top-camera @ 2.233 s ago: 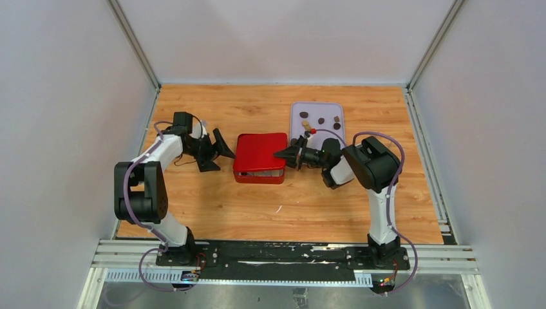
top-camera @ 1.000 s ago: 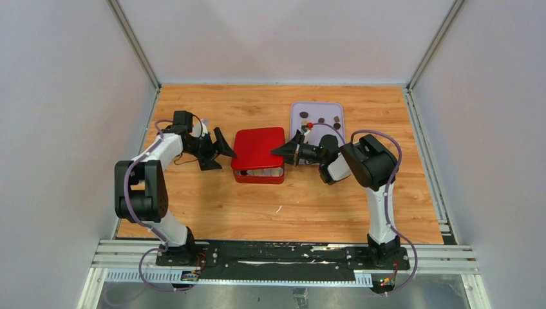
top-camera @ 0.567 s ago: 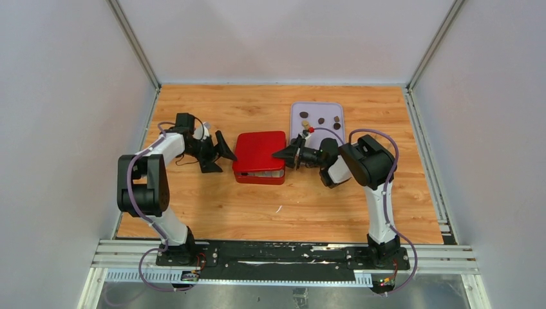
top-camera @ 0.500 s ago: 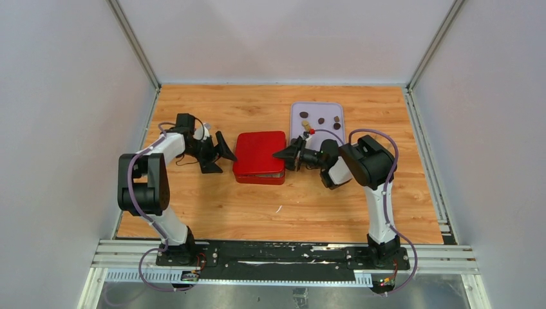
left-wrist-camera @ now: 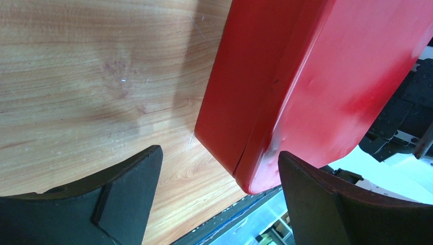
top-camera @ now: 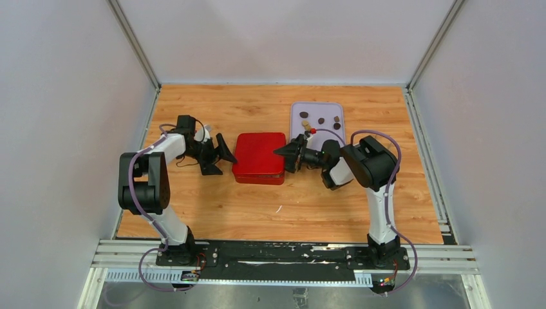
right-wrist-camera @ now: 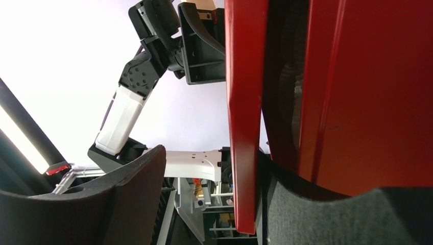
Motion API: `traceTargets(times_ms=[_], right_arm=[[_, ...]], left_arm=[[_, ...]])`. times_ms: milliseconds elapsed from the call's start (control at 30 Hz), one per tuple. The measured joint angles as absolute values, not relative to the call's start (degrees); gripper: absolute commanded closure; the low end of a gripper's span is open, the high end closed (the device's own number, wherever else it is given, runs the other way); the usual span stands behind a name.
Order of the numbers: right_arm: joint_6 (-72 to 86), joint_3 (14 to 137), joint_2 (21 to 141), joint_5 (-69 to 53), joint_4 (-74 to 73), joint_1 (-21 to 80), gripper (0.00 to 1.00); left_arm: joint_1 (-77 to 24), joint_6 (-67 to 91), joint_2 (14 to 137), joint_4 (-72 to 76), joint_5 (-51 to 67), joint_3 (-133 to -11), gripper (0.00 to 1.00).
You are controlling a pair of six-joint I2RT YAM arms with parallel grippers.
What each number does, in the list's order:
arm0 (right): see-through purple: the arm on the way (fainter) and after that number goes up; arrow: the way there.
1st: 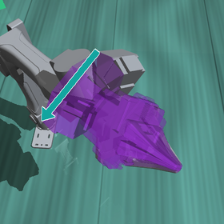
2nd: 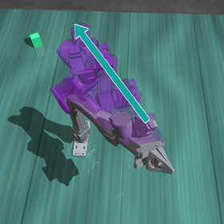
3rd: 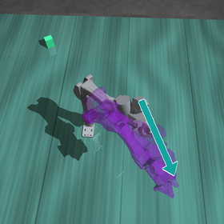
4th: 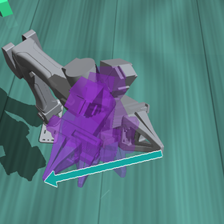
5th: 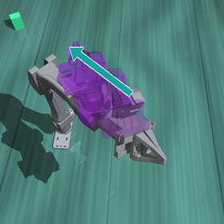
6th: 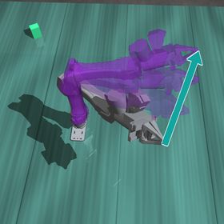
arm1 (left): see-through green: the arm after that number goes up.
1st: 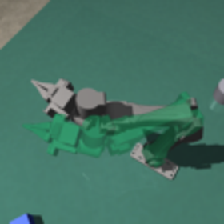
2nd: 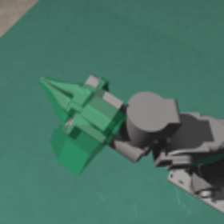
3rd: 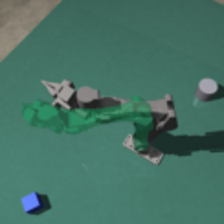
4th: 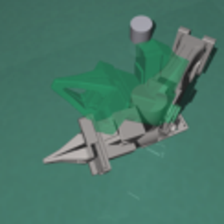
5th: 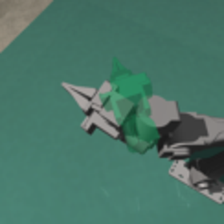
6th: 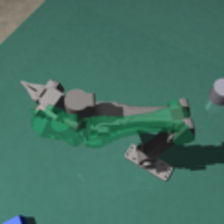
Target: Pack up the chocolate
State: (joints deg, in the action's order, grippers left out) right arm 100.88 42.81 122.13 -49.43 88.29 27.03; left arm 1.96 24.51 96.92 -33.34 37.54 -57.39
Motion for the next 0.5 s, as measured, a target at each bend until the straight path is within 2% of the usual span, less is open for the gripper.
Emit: traceTargets(times_ms=[33,67,167,267,500], right_arm=[[100.9,42.7,121.9,-49.4,88.3,27.0,0.36],[100.9,42.5,121.8,-49.4,88.2,27.0,0.31],[100.9,41.8,121.3,-49.4,88.0,27.0,0.30],[100.7,41.2,120.4,-49.5,87.3,27.0,0.23],[99.3,39.5,117.8,-49.8,84.1,27.0,0.21]], left_arm=[[2.0,24.4,96.9,-33.3,37.5,-57.3,0.12],[2.0,24.4,96.9,-33.3,37.5,-57.3,0.12],[2.0,24.4,97.0,-33.3,37.5,-57.0,0.12],[2.0,24.4,97.1,-33.3,37.5,-56.8,0.12],[2.0,24.4,97.7,-33.3,38.3,-56.8,0.12]])
